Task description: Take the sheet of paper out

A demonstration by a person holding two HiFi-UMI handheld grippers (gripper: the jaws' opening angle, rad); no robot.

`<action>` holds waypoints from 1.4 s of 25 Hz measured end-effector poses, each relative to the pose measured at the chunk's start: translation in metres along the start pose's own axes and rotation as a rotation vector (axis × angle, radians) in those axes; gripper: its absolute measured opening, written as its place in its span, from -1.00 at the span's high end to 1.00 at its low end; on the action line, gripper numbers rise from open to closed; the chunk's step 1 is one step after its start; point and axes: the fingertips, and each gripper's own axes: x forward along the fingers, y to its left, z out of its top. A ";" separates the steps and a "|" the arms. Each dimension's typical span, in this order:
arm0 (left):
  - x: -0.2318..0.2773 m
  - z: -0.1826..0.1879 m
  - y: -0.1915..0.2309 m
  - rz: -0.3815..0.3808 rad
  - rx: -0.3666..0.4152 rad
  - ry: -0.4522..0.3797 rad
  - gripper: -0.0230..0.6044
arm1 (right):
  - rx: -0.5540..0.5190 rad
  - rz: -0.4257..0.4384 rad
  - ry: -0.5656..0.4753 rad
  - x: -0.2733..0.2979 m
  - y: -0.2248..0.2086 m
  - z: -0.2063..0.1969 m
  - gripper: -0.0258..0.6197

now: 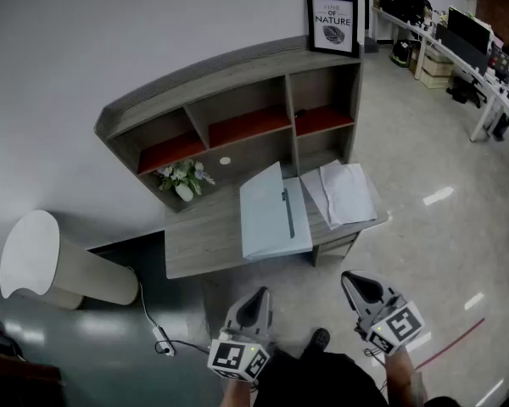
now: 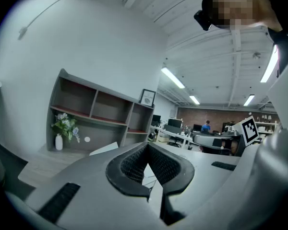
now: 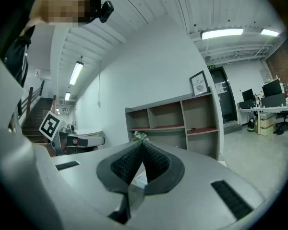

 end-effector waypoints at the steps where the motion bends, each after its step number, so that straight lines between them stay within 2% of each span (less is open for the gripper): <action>1: 0.001 0.000 -0.001 0.002 -0.001 0.000 0.89 | -0.002 0.001 0.001 -0.001 0.000 0.000 0.88; 8: 0.003 0.000 -0.009 -0.003 0.008 0.003 0.89 | -0.002 -0.007 0.003 -0.007 -0.004 -0.002 0.88; 12: 0.006 -0.003 -0.012 -0.001 0.015 0.009 0.89 | 0.072 -0.006 -0.003 -0.009 -0.010 -0.006 0.88; 16: 0.010 -0.012 -0.017 0.007 0.027 0.032 0.89 | 0.075 -0.035 -0.017 -0.017 -0.016 -0.006 0.88; 20: 0.016 -0.025 -0.021 0.017 0.017 0.057 0.89 | 0.073 -0.026 -0.013 -0.021 -0.017 -0.011 0.88; 25: 0.028 -0.048 -0.023 0.015 0.033 0.120 0.89 | 0.078 -0.031 0.000 -0.022 -0.018 -0.020 0.88; 35: 0.066 -0.070 0.002 -0.008 0.063 0.187 0.88 | 0.093 -0.067 0.043 0.000 -0.027 -0.030 0.88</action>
